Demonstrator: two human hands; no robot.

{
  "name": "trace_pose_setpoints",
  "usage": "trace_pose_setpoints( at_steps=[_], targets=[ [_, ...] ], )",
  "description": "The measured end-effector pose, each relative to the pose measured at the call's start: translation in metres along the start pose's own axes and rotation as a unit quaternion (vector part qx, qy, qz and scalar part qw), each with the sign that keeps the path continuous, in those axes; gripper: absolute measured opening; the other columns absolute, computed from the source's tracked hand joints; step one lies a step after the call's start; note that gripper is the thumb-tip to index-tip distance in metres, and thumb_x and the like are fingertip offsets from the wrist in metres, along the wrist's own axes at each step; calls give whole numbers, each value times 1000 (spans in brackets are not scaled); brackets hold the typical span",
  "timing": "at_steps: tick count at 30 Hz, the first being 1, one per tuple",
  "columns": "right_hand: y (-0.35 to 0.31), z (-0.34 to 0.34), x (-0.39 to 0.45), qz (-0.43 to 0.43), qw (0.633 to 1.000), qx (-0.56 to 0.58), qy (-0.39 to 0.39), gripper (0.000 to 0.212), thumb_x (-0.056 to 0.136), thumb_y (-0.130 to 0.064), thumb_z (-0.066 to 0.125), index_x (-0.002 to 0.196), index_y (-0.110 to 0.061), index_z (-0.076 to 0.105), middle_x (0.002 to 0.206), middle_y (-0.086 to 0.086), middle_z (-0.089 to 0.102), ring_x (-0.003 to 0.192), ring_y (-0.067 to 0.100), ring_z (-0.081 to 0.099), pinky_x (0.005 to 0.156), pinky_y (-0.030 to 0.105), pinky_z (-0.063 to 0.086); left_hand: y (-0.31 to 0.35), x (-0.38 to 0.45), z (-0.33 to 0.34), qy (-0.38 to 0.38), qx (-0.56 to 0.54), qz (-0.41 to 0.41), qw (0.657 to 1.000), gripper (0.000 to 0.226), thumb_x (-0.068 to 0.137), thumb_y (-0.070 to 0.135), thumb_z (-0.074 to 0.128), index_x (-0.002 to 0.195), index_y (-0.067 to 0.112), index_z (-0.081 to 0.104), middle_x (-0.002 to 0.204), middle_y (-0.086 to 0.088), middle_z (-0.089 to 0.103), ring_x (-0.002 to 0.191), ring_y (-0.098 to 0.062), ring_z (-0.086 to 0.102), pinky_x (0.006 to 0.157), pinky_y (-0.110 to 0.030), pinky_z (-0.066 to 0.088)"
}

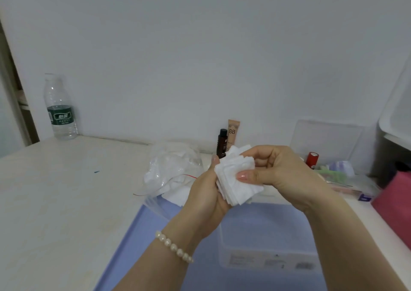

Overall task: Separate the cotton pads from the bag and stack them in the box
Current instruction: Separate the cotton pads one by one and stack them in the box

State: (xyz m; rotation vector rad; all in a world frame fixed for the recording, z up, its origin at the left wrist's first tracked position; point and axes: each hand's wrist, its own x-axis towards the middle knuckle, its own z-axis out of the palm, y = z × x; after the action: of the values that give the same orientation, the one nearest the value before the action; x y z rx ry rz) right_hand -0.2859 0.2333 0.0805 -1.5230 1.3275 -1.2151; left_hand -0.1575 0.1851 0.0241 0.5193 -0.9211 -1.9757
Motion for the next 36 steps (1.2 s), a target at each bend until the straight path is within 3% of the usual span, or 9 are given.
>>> trace_pose_setpoints(
  at_steps=[3, 6, 9, 14, 21, 25, 27, 30, 36],
  targets=[
    [0, 1, 0, 8, 1000, -7, 15, 25, 66, 6, 74, 89, -4, 70, 89, 17, 72, 81, 25, 68, 77, 36, 55, -1, -2, 1, -39, 15, -6, 999, 71, 82, 60, 30, 128, 12, 54, 124, -15, 63, 106, -29, 63, 71, -37, 55],
    [-1, 6, 2, 6, 999, -28, 32, 26, 66, 6, 76, 84, -12, 69, 84, 9, 71, 71, 13, 66, 66, 23, 55, -1, -2, 1, -64, 16, -5, 998, 85, 67, 68, 28, 127, 14, 55, 122, -12, 64, 110, -27, 62, 90, -41, 48],
    [-1, 10, 3, -5, 990, -123, 66, 34, 64, -3, 81, 85, -23, 63, 84, -2, 61, 62, 3, 52, 57, 12, 47, 0, -3, 2, -81, -22, 2, 996, 89, 68, 70, 29, 131, 11, 51, 126, -13, 62, 120, -27, 56, 106, -46, 38],
    [-2, 17, 1, -4, 978, -199, 61, 39, 66, -16, 82, 91, -29, 55, 86, -9, 52, 74, 1, 50, 58, 1, 39, -2, -3, 2, -93, -78, 14, 993, 83, 71, 65, 31, 124, 5, 55, 123, -18, 63, 119, -29, 57, 105, -45, 40],
    [-6, 17, -2, -46, 978, -199, 49, 36, 58, -15, 86, 72, -28, 56, 71, -16, 54, 60, -5, 47, 58, 8, 36, 5, -12, 7, -84, -147, 16, 985, 78, 78, 60, 35, 121, -1, 57, 114, -22, 66, 99, -30, 67, 84, -38, 54],
    [-9, 10, -3, -55, 991, -119, -18, 34, 59, 2, 83, 73, -15, 58, 68, -9, 64, 64, 3, 55, 62, 14, 46, 5, -8, 2, -39, -151, 6, 988, 46, 86, 30, 46, 114, -5, 59, 105, -22, 67, 89, -30, 68, 71, -34, 59],
    [-7, 5, -2, -41, 999, -1, -2, 31, 57, 4, 78, 76, -10, 57, 69, 1, 69, 65, 11, 63, 60, 20, 52, 2, -6, 2, -21, -148, 17, 989, 39, 94, 21, 43, 122, -3, 55, 110, -19, 67, 94, -27, 68, 73, -34, 59],
    [-6, -2, 0, -5, 985, 171, 15, 35, 55, -10, 71, 90, -6, 65, 82, 7, 73, 76, 18, 70, 64, 25, 57, 0, -4, 2, -22, -137, 54, 989, 46, 90, 23, 46, 129, 1, 50, 123, -19, 62, 113, -30, 61, 92, -42, 51],
    [-1, 10, 5, 27, 990, 135, 35, 52, 52, -22, 75, 99, 0, 69, 100, 17, 71, 99, 31, 67, 94, 45, 50, 0, -6, 4, -50, -101, 84, 990, 47, 83, 16, 55, 127, 0, 53, 122, -19, 63, 112, -30, 62, 94, -41, 50]
  ],
)
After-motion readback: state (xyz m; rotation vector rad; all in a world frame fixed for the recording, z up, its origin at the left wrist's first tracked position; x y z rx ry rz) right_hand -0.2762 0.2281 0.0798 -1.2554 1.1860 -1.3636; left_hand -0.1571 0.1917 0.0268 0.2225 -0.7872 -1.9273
